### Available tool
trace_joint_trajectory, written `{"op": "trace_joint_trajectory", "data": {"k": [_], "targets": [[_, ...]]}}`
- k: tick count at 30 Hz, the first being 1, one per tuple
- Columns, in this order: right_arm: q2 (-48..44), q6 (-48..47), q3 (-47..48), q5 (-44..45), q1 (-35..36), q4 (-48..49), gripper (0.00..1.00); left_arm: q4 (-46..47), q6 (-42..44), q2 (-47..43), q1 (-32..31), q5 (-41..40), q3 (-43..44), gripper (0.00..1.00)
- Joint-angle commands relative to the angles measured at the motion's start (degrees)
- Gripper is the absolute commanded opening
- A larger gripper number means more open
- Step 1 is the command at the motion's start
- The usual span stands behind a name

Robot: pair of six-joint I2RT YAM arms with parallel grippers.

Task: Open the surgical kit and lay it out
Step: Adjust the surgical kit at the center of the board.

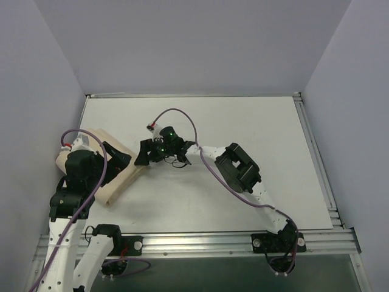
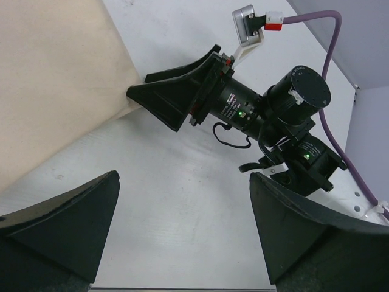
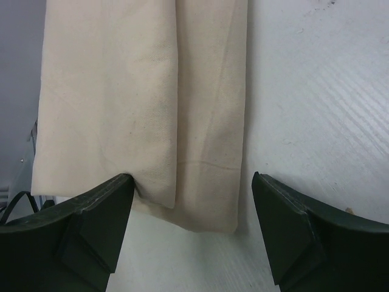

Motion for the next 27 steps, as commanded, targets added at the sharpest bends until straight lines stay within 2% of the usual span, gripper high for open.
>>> {"op": "trace_joint_trajectory", "data": {"k": [1,3,5,7,8,10,11,12,16,20,25,27], "targets": [[2.0,-0.7,3.3,0.7,0.4,-0.6,0.77,2.9,-0.7,-0.2,-0.1,1.4,-0.3,0.97],[2.1,-0.5,3.2,0.4,0.4,-0.5,0.64,2.9,-0.6,-0.1,-0.1,1.7,-0.6,0.98],[2.2,-0.2,3.0,-0.8,0.4,-0.3,0.56,3.2,0.2,0.1,-0.1,2.9,-0.7,0.98],[2.0,-0.2,2.8,-1.6,0.4,-0.1,0.52,3.7,0.5,0.3,-0.1,4.7,-0.8,0.98],[1.9,0.0,2.6,-1.7,0.4,0.1,0.44,4.2,0.5,-0.1,-0.1,5.2,-1.0,0.99],[1.4,0.2,1.5,-1.6,0.2,1.1,0.36,5.6,0.5,-0.4,-0.1,6.3,-1.6,1.00],[1.1,0.7,0.9,-1.4,-0.1,1.5,0.32,5.7,0.6,-0.8,-0.1,6.8,-1.7,0.95],[0.8,1.0,0.2,-1.1,-0.2,2.7,0.21,6.0,0.5,-1.0,-0.1,7.0,-1.8,0.92],[-3.2,2.9,-6.8,0.3,-1.7,8.4,0.00,6.3,0.9,0.0,-0.1,7.5,-1.8,0.88],[-8.2,5.4,-14.5,2.7,-4.3,13.6,0.00,5.6,1.5,5.1,0.0,7.7,0.0,0.84],[-17.8,6.6,-25.6,8.8,-8.4,16.3,0.00,7.8,0.5,9.3,0.2,8.2,-0.4,0.61],[-20.8,7.0,-31.4,9.7,-11.4,16.9,0.00,7.6,-1.7,12.0,0.4,7.1,-1.0,0.58]]}}
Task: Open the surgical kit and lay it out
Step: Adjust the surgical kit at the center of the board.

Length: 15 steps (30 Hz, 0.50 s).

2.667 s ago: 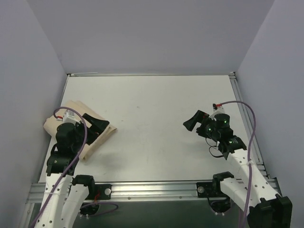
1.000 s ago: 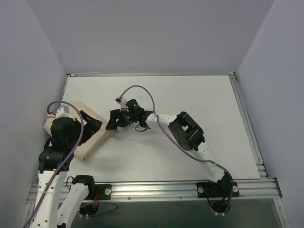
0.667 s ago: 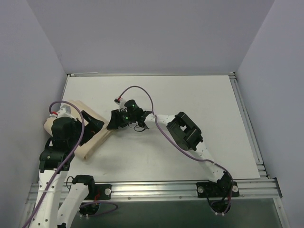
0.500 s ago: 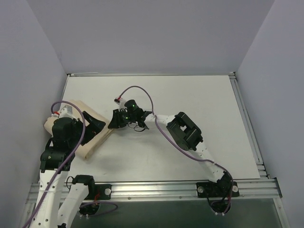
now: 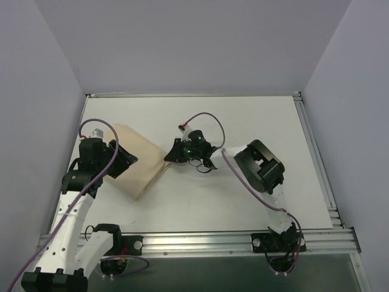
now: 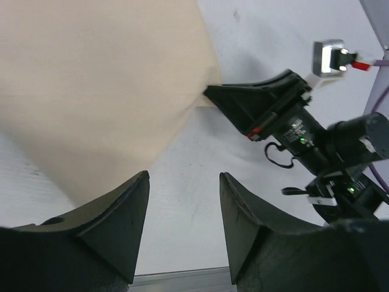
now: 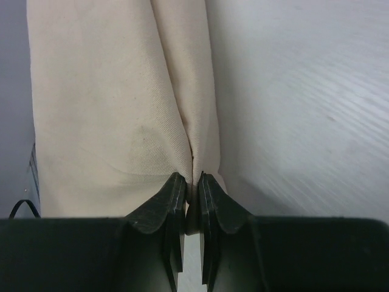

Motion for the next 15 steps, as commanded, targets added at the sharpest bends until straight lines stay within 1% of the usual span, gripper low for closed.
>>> {"op": "trace_joint_trajectory", "data": {"k": [1,2,3,5,6,7,9,10,11,13,15], "targets": [[-10.4,1.4,-6.5,6.7,-5.6,3.1,0.00,3.3,-2.2,2.6,0.4,-0.1,0.9,0.58],[-12.3,1.2,-8.5,7.5,-6.5,3.1,0.00,4.5,-2.2,4.6,0.5,1.1,0.8,0.58],[-14.0,1.0,-12.6,8.5,-8.0,2.5,0.00,5.4,-2.1,5.6,0.5,1.4,0.6,0.58],[-19.4,-0.1,-16.1,11.7,-9.2,1.1,0.00,7.3,-2.0,8.4,0.3,2.4,0.2,0.59],[-21.0,-0.5,-19.1,12.7,-10.1,-0.8,0.00,7.8,-1.8,9.3,0.2,2.5,0.0,0.61],[-24.5,-0.6,-20.6,13.9,-10.3,-1.7,0.00,8.4,-1.8,10.1,-0.1,2.5,-0.3,0.61],[-28.0,-0.7,-23.5,17.3,-10.7,-3.1,0.00,10.0,-1.9,12.1,-0.8,1.9,-1.1,0.61],[-31.2,-0.7,-26.2,18.5,-10.9,-3.7,0.00,12.1,-2.2,12.6,-1.7,1.6,-2.3,0.61],[-32.8,-0.5,-27.2,20.8,-11.0,-5.2,0.00,13.1,-2.5,14.4,-2.0,1.4,-2.7,0.59],[-36.6,-0.2,-30.3,22.9,-11.2,-6.5,0.00,16.1,-2.6,16.9,-3.8,0.9,-3.2,0.53],[-39.6,0.9,-32.4,24.9,-11.8,-7.3,0.00,18.3,-2.3,22.2,-5.2,0.3,-2.6,0.48]]}}
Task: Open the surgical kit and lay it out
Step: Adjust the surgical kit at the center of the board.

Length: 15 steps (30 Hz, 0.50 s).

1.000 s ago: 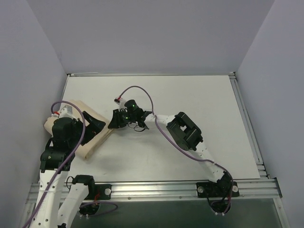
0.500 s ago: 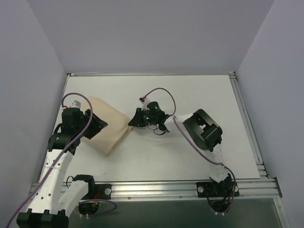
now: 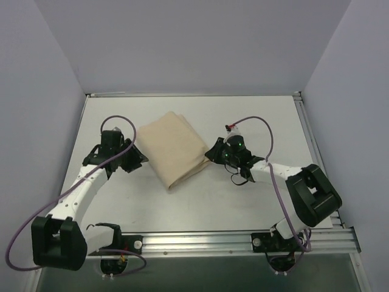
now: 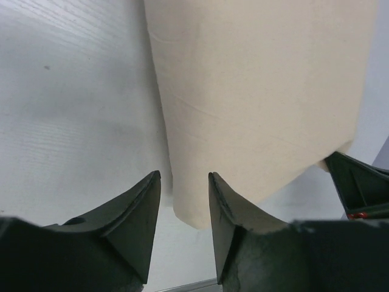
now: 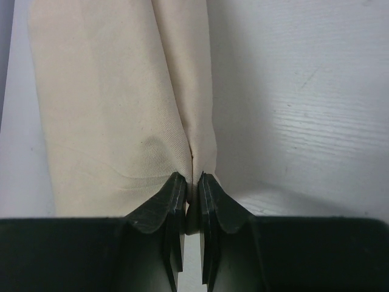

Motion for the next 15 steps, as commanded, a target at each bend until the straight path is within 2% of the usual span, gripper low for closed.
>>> {"op": "trace_joint_trajectory", "data": {"k": [1,4,8,15], "targets": [[-5.8,1.4,-3.7,6.8,-0.8,0.0,0.00,8.7,0.3,6.7,-2.6,-1.1,1.0,0.45],[-7.5,2.7,-6.9,6.6,-1.7,0.2,0.00,10.2,0.9,17.2,-4.8,-1.3,4.6,0.39],[-8.6,3.7,-10.4,6.9,-2.4,1.1,0.00,11.2,1.8,26.2,-6.1,-1.1,9.9,0.33],[-7.9,3.5,-12.3,6.3,-3.4,2.1,0.00,12.8,3.2,36.4,-7.6,0.2,19.3,0.31]]}}
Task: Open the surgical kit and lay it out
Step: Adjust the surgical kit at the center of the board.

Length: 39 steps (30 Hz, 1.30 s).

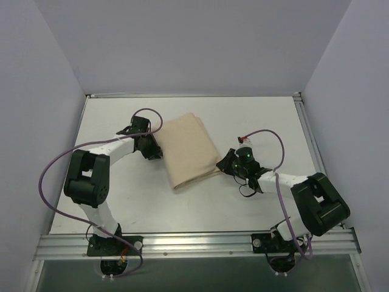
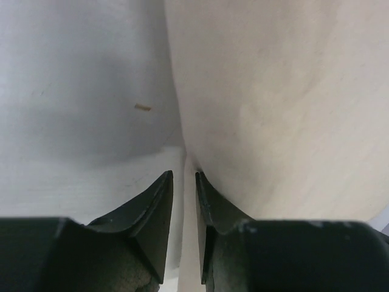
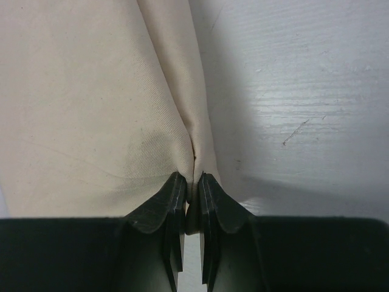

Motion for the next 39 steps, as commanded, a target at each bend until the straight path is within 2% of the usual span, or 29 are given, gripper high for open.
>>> {"op": "trace_joint_trajectory", "data": {"k": [1,12,17,24,26,27,28,30,31,32,34,39], "targets": [[-1.3,0.1,-0.6,2.1,-1.1,1.9,0.00,4.2,1.9,3.1,-0.9,0.6,7.4,0.30],[0.1,-0.3,1.2,0.5,-3.6,1.3,0.00,2.6,4.8,15.3,-1.5,3.2,21.2,0.31],[0.6,-0.6,1.9,-0.5,-4.2,1.3,0.00,0.8,6.6,19.2,-1.4,4.2,26.9,0.35],[1.9,-1.3,3.8,-0.6,-4.6,0.3,0.00,-6.6,9.9,24.1,-1.1,4.3,38.6,0.41],[1.8,-2.3,4.4,-1.6,-4.8,-0.6,0.05,-6.4,9.5,22.8,-0.4,3.8,37.5,0.47],[1.2,-2.8,4.8,-1.9,-4.8,-1.1,0.10,-6.3,9.5,22.0,0.0,2.4,36.5,0.56],[0.9,-3.5,5.5,-2.0,-4.8,-1.8,0.26,-6.4,9.3,21.0,1.1,1.4,35.5,0.61],[-1.2,-5.7,6.4,-0.6,-4.9,-5.4,0.47,-7.0,9.8,16.2,2.4,-2.7,31.2,0.67],[-1.9,-6.5,7.3,-0.7,-5.3,-6.7,0.65,-7.6,10.9,11.9,3.3,-4.8,29.8,0.75],[-2.7,-7.5,8.0,-1.1,-5.5,-8.9,0.71,-8.3,11.7,9.5,3.6,-7.2,27.3,0.78],[-4.7,-10.0,9.5,-1.8,-5.7,-11.6,0.79,-10.0,14.4,3.3,3.8,-12.0,25.3,0.85],[-5.6,-12.0,13.2,-5.4,-6.1,-14.4,0.77,-8.4,17.0,-7.0,0.5,-11.0,18.5,0.88]]}}
